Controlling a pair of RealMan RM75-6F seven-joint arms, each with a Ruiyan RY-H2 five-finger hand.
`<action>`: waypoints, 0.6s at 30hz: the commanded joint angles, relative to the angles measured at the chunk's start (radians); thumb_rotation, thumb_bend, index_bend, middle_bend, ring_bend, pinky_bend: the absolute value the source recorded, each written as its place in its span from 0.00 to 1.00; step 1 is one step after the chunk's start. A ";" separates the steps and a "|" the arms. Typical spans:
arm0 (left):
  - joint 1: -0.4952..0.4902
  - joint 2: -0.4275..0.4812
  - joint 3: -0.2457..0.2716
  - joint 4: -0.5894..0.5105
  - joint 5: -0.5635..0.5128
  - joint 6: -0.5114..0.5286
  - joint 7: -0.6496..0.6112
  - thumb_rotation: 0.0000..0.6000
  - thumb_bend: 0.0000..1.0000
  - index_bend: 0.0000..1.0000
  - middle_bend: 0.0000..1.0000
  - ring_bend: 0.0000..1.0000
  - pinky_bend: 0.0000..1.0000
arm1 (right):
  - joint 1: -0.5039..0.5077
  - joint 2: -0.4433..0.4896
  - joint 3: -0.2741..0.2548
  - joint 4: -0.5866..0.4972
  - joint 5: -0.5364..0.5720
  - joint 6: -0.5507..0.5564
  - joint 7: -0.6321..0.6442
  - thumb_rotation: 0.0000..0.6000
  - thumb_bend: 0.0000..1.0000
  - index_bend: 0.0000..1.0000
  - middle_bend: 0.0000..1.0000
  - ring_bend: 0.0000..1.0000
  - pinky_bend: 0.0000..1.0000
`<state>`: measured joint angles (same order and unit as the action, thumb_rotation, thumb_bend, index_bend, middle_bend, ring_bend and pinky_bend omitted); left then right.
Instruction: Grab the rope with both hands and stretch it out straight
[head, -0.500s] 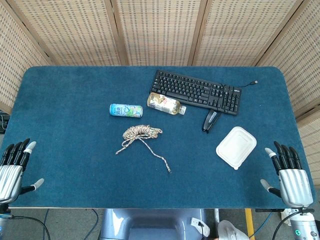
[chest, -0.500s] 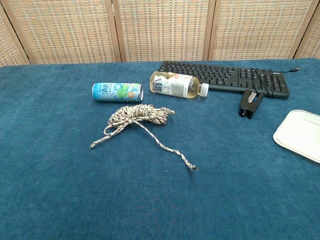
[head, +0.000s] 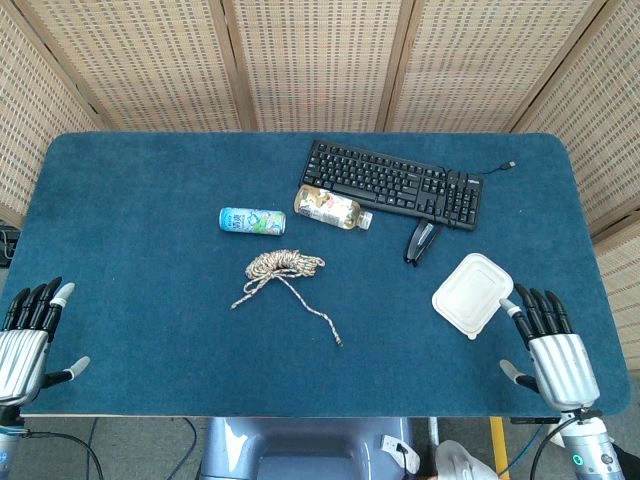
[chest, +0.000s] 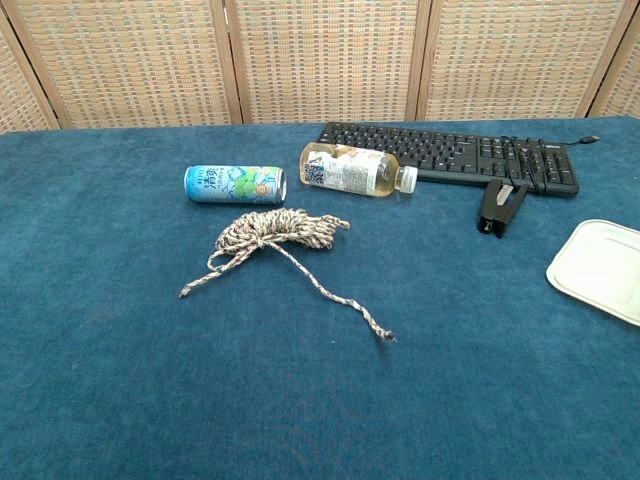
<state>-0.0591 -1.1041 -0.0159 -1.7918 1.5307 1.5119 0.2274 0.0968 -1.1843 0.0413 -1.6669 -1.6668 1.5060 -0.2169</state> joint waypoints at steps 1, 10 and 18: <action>-0.005 -0.006 -0.005 -0.001 -0.010 -0.007 0.015 1.00 0.00 0.00 0.00 0.00 0.00 | 0.075 -0.002 -0.011 -0.030 -0.057 -0.097 -0.020 1.00 0.00 0.17 0.00 0.00 0.00; -0.034 -0.043 -0.026 0.014 -0.076 -0.062 0.082 1.00 0.00 0.00 0.00 0.00 0.00 | 0.291 -0.028 0.022 -0.123 -0.120 -0.362 -0.062 1.00 0.00 0.18 0.00 0.00 0.00; -0.062 -0.069 -0.042 0.027 -0.131 -0.104 0.128 1.00 0.00 0.00 0.00 0.00 0.00 | 0.438 -0.134 0.128 -0.182 0.131 -0.594 -0.220 1.00 0.00 0.22 0.00 0.00 0.00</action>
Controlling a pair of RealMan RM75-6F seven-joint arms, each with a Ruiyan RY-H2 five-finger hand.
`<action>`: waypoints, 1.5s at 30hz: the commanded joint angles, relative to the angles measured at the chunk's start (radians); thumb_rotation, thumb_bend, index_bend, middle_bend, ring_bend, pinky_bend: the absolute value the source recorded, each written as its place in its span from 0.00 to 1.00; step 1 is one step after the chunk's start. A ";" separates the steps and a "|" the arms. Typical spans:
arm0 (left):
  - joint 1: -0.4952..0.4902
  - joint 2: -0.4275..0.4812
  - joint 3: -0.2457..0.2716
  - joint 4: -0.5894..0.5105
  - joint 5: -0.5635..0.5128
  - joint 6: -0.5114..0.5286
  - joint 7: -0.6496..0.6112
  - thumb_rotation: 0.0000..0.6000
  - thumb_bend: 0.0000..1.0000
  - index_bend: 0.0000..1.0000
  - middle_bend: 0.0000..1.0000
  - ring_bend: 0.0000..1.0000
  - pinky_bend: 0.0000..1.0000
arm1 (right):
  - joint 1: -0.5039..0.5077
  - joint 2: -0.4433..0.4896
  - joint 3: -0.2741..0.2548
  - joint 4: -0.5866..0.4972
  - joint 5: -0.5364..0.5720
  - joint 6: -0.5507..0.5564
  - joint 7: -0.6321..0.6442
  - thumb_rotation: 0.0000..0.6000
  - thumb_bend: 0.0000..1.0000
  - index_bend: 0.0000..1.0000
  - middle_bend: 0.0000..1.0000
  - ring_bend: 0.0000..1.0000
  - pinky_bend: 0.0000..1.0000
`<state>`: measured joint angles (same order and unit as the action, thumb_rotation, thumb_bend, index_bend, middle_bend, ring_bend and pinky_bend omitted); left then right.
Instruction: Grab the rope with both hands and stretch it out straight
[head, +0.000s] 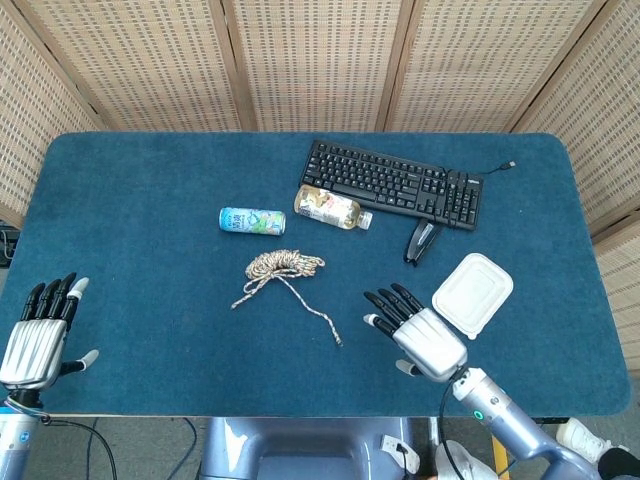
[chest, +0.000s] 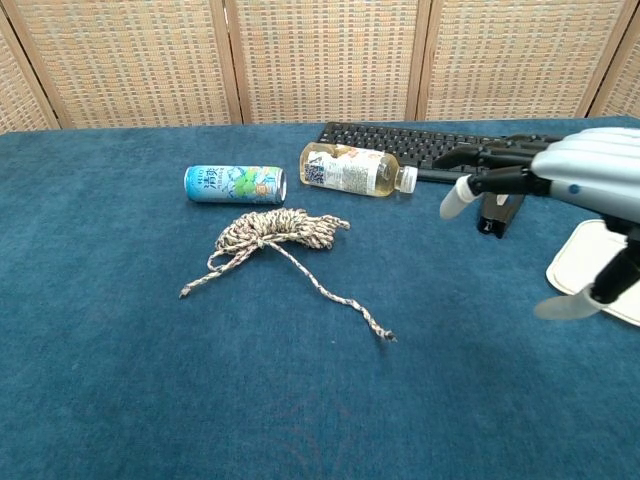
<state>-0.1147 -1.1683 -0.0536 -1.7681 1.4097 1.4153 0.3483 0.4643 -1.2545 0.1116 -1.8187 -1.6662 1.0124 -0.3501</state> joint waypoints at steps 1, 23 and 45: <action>-0.008 -0.006 -0.005 0.004 -0.015 -0.010 0.010 1.00 0.00 0.00 0.00 0.00 0.00 | 0.084 -0.078 0.065 -0.033 0.164 -0.119 -0.106 1.00 0.00 0.23 0.00 0.00 0.00; -0.028 -0.003 -0.024 0.011 -0.088 -0.032 0.000 1.00 0.00 0.00 0.00 0.00 0.00 | 0.324 -0.482 0.140 0.199 0.745 -0.078 -0.545 1.00 0.00 0.29 0.00 0.00 0.00; -0.049 -0.029 -0.024 0.024 -0.136 -0.044 0.045 1.00 0.00 0.00 0.00 0.00 0.00 | 0.440 -0.577 0.150 0.348 1.006 -0.051 -0.484 1.00 0.00 0.29 0.00 0.00 0.00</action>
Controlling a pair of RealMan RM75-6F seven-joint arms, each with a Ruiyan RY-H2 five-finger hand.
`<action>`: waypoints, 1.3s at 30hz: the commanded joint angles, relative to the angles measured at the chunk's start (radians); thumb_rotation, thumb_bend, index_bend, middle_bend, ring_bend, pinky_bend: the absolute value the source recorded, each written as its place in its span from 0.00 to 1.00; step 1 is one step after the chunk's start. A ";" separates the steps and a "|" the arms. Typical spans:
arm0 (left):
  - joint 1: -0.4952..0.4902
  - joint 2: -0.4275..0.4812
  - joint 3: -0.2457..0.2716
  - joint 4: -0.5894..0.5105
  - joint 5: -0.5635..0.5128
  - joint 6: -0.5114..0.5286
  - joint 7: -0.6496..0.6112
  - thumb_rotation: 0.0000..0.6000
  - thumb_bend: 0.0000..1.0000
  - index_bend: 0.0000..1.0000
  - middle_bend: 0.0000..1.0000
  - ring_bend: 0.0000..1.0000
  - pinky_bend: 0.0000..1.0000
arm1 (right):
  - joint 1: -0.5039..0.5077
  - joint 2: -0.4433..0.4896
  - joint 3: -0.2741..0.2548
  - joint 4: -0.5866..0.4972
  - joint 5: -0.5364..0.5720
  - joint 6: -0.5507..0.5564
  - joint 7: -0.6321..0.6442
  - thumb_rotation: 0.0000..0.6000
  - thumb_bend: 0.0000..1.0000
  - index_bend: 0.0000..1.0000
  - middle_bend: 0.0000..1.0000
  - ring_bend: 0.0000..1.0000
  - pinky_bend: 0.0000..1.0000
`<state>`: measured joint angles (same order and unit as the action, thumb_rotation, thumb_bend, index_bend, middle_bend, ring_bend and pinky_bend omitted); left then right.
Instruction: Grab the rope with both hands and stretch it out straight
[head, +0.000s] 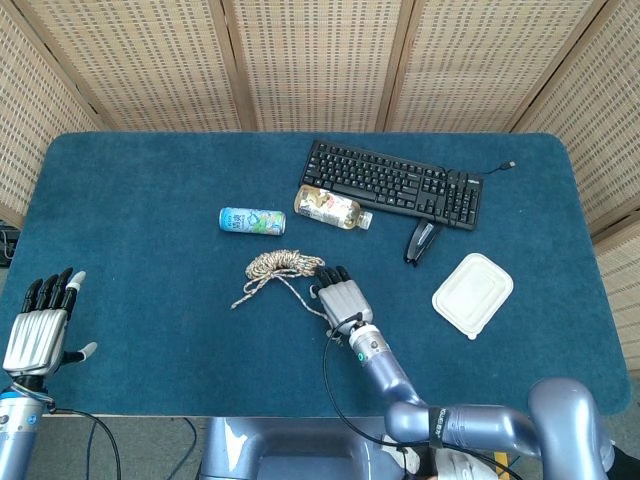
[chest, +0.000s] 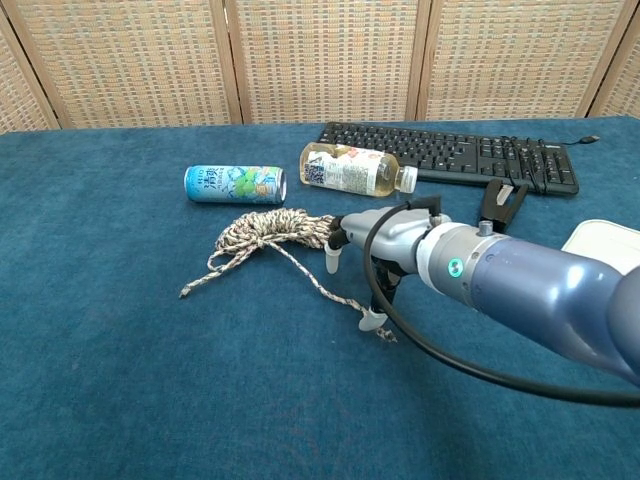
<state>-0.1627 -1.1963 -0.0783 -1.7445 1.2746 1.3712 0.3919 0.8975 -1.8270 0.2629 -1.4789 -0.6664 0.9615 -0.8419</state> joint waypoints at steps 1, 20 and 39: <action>-0.001 -0.002 0.000 0.001 -0.002 0.000 0.002 1.00 0.00 0.00 0.00 0.00 0.00 | 0.009 -0.006 -0.002 0.013 0.006 0.001 0.013 1.00 0.00 0.30 0.00 0.00 0.00; -0.007 -0.005 0.008 0.003 -0.007 0.002 0.005 1.00 0.00 0.00 0.00 0.00 0.00 | 0.039 -0.079 -0.011 0.110 0.018 0.070 0.055 1.00 0.08 0.45 0.00 0.00 0.00; -0.011 -0.007 0.012 0.003 -0.010 0.004 0.009 1.00 0.00 0.00 0.00 0.00 0.00 | 0.033 -0.150 -0.018 0.191 -0.026 0.149 0.018 1.00 0.23 0.46 0.00 0.00 0.00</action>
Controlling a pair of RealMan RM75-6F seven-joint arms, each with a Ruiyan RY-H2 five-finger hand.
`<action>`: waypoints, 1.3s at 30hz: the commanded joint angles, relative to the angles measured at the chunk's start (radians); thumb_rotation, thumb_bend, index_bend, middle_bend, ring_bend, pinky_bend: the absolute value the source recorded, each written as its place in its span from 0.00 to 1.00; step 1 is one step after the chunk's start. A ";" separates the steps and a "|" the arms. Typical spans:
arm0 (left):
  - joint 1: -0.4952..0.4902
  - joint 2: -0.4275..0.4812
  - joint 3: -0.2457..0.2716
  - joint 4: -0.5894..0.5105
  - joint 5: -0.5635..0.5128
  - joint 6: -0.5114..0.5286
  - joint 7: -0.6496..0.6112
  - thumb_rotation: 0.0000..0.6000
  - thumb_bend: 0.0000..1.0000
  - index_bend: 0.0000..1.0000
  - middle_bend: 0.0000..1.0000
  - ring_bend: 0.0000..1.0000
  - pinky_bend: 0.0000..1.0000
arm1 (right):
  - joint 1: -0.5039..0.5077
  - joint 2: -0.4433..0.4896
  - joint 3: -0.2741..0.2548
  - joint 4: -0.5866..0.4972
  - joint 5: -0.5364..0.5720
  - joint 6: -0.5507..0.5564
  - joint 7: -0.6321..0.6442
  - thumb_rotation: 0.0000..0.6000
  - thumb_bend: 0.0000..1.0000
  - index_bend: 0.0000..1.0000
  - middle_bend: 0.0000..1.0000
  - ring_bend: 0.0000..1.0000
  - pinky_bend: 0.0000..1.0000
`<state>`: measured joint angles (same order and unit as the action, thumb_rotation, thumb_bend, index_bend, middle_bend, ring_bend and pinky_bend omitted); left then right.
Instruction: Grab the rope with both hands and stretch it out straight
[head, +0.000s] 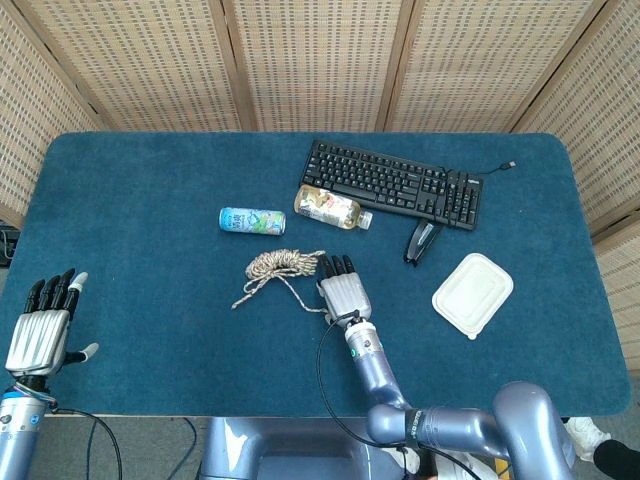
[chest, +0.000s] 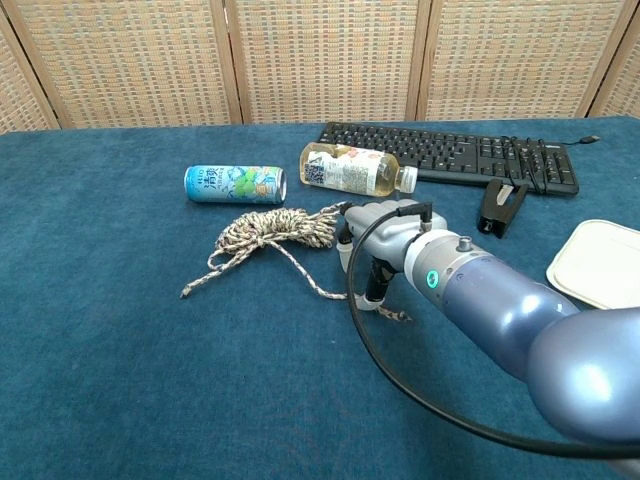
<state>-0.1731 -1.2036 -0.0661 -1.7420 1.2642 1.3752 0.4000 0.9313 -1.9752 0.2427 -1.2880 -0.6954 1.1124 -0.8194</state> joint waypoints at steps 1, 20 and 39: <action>0.000 0.000 0.000 0.000 0.001 0.000 0.001 1.00 0.00 0.00 0.00 0.00 0.00 | -0.001 -0.002 0.002 0.001 0.004 -0.003 -0.007 1.00 0.25 0.47 0.00 0.00 0.00; -0.002 0.003 0.004 -0.001 0.002 0.000 -0.008 1.00 0.00 0.00 0.00 0.00 0.00 | -0.007 0.002 0.001 -0.017 0.044 -0.030 -0.069 1.00 0.40 0.51 0.00 0.00 0.00; -0.005 0.002 0.006 0.001 -0.002 -0.006 -0.009 1.00 0.00 0.00 0.00 0.00 0.00 | -0.012 -0.009 -0.009 0.019 0.018 -0.045 -0.061 1.00 0.43 0.72 0.00 0.00 0.00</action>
<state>-0.1781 -1.2015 -0.0598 -1.7410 1.2618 1.3694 0.3914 0.9205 -1.9857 0.2330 -1.2684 -0.6720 1.0666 -0.8845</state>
